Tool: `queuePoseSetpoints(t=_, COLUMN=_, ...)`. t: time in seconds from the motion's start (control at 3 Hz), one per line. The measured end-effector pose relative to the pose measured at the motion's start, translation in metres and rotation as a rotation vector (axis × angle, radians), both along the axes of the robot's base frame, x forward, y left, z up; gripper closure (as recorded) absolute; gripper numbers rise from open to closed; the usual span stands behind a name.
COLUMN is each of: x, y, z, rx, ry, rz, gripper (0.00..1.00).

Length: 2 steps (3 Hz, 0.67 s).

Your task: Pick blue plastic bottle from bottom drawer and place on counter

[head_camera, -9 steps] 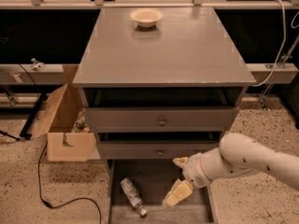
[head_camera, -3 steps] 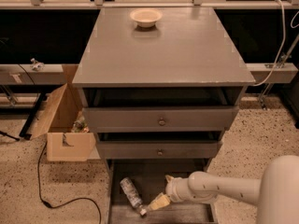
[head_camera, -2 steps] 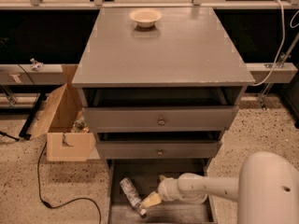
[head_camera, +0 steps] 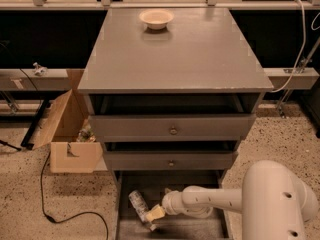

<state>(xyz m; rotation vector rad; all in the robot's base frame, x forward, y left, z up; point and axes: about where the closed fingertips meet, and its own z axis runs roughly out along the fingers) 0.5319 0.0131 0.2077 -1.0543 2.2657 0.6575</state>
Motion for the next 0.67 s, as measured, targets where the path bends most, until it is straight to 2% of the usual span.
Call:
queuePoseSetpoints(t=0.33, x=-0.008, y=0.024, z=-0.033, rx=-0.051, ry=0.039, rz=0.004, gripper=0.0)
queuePoseSetpoints(t=0.67, x=-0.007, y=0.042, z=-0.058, rx=-0.112, ry=0.033, rz=-0.01, gripper=0.0)
